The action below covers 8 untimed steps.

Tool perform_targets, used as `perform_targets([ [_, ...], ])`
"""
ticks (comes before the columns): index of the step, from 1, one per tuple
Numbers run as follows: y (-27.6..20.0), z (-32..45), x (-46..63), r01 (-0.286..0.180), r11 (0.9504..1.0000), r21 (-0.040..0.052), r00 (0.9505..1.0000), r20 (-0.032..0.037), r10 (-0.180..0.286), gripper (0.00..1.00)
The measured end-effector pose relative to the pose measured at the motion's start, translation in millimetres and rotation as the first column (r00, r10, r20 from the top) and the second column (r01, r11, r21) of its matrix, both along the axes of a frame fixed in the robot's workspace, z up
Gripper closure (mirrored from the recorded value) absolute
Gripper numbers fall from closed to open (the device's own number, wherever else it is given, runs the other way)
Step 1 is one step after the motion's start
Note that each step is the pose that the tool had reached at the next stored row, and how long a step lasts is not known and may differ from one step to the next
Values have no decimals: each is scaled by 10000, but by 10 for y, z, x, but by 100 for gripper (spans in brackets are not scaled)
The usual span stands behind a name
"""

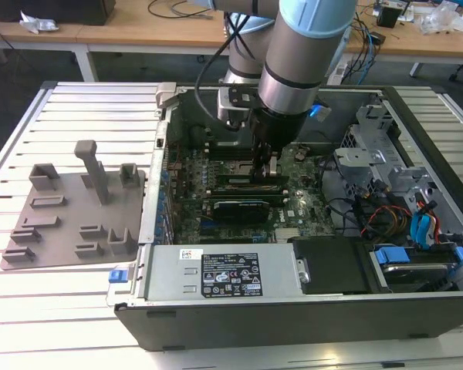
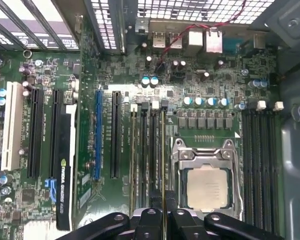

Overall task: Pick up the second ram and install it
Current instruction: 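Insert the second ram into the second slot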

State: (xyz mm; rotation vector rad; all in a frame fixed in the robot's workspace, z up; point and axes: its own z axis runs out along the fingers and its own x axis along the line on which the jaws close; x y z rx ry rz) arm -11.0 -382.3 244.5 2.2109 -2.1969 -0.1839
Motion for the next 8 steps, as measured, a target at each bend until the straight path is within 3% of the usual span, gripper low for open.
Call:
perform_targets([
  [3,-14,-48,-6,89,9997,-210,10000,1,-89,86],
  [8,-3,-111,-51,78,9997,-222,10000,1,-78,86],
])
